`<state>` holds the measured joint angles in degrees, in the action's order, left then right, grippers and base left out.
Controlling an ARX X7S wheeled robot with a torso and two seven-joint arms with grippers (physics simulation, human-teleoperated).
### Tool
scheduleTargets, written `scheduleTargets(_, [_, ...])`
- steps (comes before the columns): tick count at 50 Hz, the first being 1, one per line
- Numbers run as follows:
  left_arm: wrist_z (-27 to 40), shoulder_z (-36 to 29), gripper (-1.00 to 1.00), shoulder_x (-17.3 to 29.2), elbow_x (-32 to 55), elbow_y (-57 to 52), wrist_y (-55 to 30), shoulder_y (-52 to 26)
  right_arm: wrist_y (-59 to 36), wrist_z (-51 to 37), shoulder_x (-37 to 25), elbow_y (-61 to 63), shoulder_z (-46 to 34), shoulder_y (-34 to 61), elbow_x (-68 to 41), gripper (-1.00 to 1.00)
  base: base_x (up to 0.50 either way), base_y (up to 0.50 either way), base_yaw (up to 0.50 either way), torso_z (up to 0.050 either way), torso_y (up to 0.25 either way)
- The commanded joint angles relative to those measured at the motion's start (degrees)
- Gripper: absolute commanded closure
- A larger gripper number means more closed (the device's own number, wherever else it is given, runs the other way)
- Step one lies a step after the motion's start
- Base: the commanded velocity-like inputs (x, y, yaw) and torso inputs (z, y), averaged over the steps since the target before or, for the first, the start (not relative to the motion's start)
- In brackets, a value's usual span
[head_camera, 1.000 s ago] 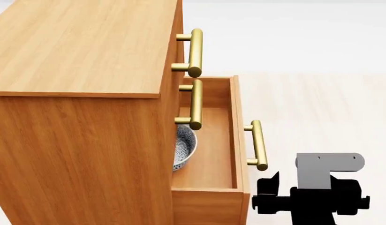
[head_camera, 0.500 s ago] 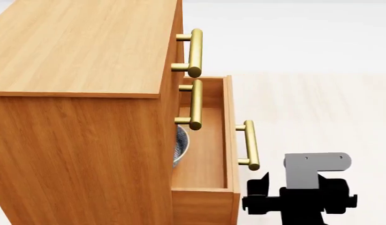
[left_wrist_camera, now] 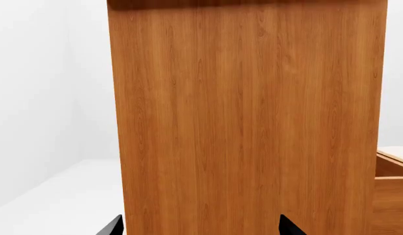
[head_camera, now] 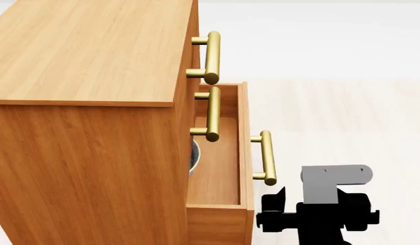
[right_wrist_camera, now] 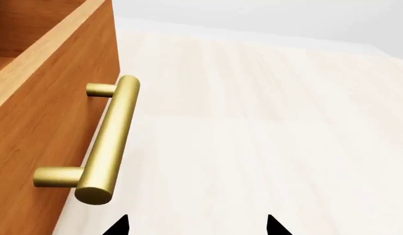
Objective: Put the bowl in the bottom drawer of the cabinet and close it.
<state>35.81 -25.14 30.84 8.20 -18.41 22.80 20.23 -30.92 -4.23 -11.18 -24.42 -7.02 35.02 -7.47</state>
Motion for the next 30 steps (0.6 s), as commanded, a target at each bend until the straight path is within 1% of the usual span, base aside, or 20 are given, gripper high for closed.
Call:
scheduleTargets(1, [0.3, 0.1, -1.0, 0.4, 0.2, -1.2, -0.8, 0.3, 1.2, -0.3, 0.9, -2.0, -0.7, 0.6, -0.2, -1.0, 0.0, 0.0, 0.0, 0.0, 0.0])
scheduleTargets(9, [0.3, 0.1, -1.0, 0.3, 0.2, -1.0, -0.6, 0.2, 1.6, -0.5, 1.4, -2.5, -1.1, 0.8, -0.4, -1.0, 0.0, 0.0, 0.0, 0.0, 0.0])
scheduleTargets(13, [-0.2, -0.3, -1.0, -0.5, -0.2, 2.1, 1.7, -0.3, 1.8, -0.5, 1.6, -2.8, -1.3, 0.9, -0.5, -1.0, 0.0, 0.0, 0.0, 0.0, 0.0])
scheduleTargets(30, [-0.4, -0.4, -1.0, -0.7, 0.1, 3.3, 2.5, -0.7, 2.5, -1.0, 2.8, -4.5, -2.2, 1.8, -0.8, -1.0, 0.0, 0.0, 0.0, 0.0, 0.0])
